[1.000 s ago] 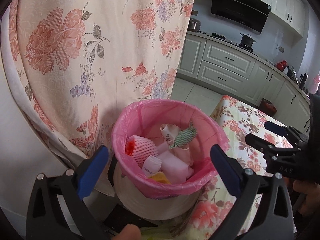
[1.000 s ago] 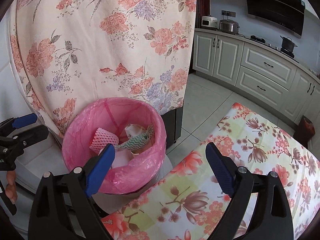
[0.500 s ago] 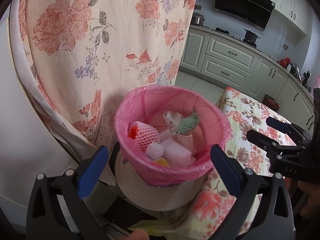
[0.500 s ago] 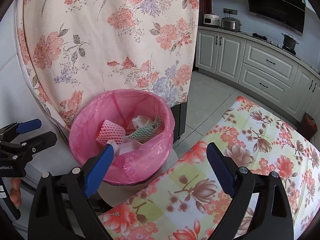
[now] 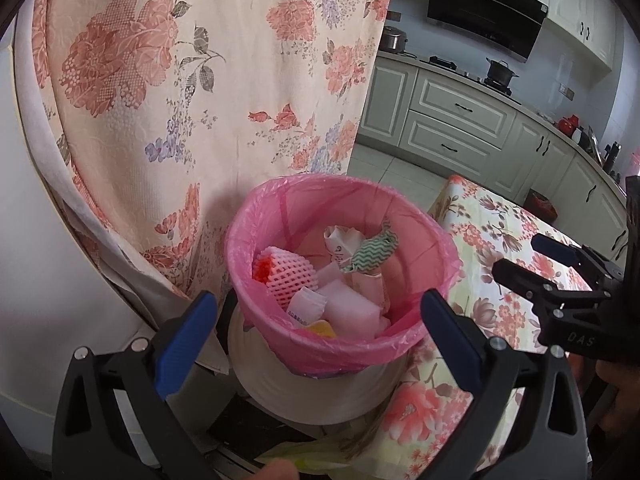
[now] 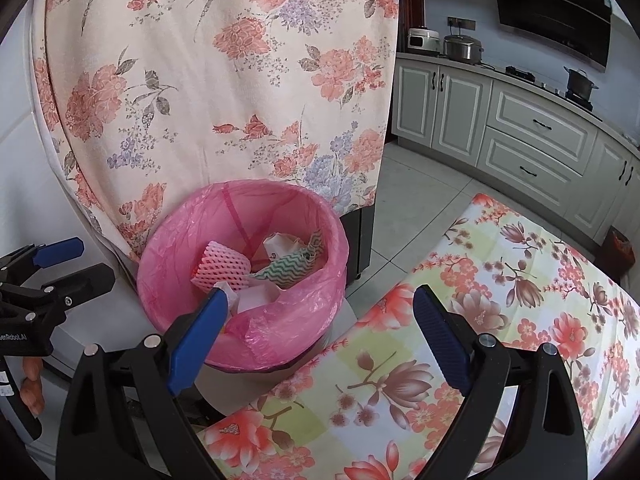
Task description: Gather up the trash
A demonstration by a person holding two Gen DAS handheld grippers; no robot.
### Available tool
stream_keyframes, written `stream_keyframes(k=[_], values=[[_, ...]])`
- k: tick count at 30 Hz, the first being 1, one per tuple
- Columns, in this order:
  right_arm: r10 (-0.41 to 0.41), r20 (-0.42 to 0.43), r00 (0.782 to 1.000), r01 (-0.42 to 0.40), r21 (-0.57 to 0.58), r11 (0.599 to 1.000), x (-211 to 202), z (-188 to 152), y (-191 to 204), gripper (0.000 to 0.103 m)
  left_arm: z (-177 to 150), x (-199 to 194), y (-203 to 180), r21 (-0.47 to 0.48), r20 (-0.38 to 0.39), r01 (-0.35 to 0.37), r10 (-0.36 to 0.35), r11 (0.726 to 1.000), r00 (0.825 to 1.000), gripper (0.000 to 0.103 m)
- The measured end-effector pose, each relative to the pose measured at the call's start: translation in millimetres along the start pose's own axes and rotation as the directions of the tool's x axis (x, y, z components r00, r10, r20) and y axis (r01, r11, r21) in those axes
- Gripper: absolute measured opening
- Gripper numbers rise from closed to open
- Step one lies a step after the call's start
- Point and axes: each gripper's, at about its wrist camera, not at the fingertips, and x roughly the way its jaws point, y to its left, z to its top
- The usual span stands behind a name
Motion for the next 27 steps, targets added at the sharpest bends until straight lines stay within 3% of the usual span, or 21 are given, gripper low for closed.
stream_keyframes(k=[27], values=[[0.002,0.004,1.0,-0.002,0.003,1.0,-1.3,2.1,-1.7,0.088,-0.4,2.6,-2.1,0.004,0.001,0.001,-0.001,1.0,1.0,0.098]])
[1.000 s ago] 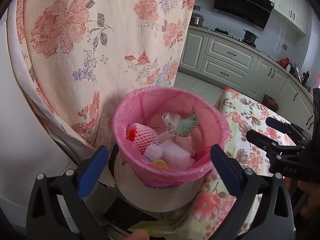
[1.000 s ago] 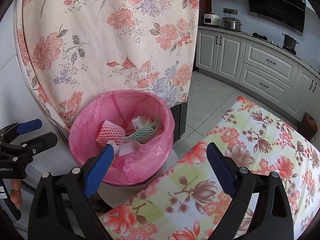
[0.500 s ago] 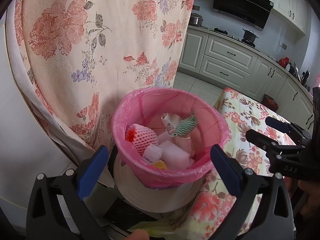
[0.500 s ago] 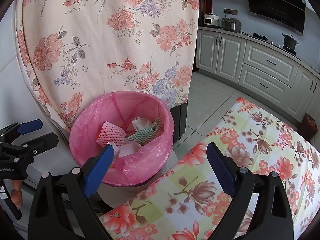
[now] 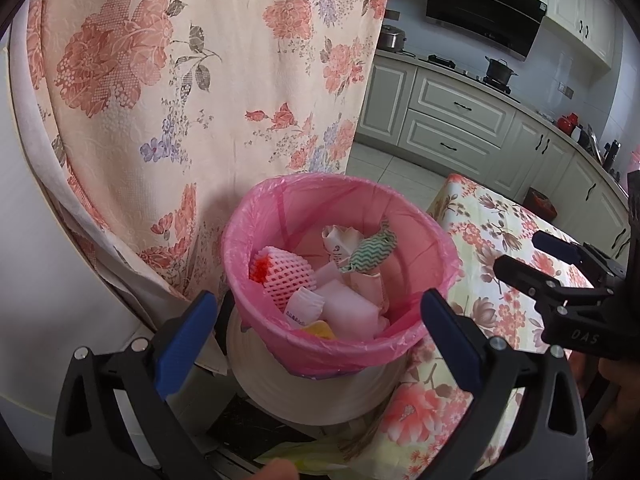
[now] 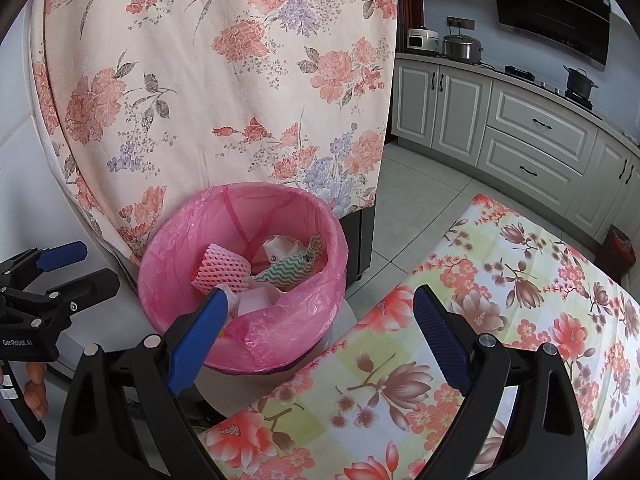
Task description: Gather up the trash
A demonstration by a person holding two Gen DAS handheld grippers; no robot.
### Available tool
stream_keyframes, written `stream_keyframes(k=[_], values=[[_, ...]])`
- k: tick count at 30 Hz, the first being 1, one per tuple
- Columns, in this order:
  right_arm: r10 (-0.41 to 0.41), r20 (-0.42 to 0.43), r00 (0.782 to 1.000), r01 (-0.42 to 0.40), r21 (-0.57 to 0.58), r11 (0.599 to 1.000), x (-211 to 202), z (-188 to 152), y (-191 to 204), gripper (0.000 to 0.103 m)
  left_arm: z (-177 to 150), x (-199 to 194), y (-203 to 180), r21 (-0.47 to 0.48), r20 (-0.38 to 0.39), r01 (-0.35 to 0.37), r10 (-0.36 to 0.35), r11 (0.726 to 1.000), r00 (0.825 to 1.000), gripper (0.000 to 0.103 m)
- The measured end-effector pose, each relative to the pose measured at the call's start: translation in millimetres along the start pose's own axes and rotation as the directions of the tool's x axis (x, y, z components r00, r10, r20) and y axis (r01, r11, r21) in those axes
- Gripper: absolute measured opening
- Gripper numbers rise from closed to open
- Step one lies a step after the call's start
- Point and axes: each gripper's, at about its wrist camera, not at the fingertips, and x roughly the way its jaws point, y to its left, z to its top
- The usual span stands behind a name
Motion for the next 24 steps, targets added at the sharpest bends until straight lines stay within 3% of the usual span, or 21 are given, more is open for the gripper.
stream_keyframes(k=[24], values=[[0.005,0.003,1.0,-0.005,0.007,1.0,1.0,-1.6,2.1,0.088,-1.8,0.3,-0.9,0.003,0.002,-0.002,0.002,1.0,1.0,0.098]])
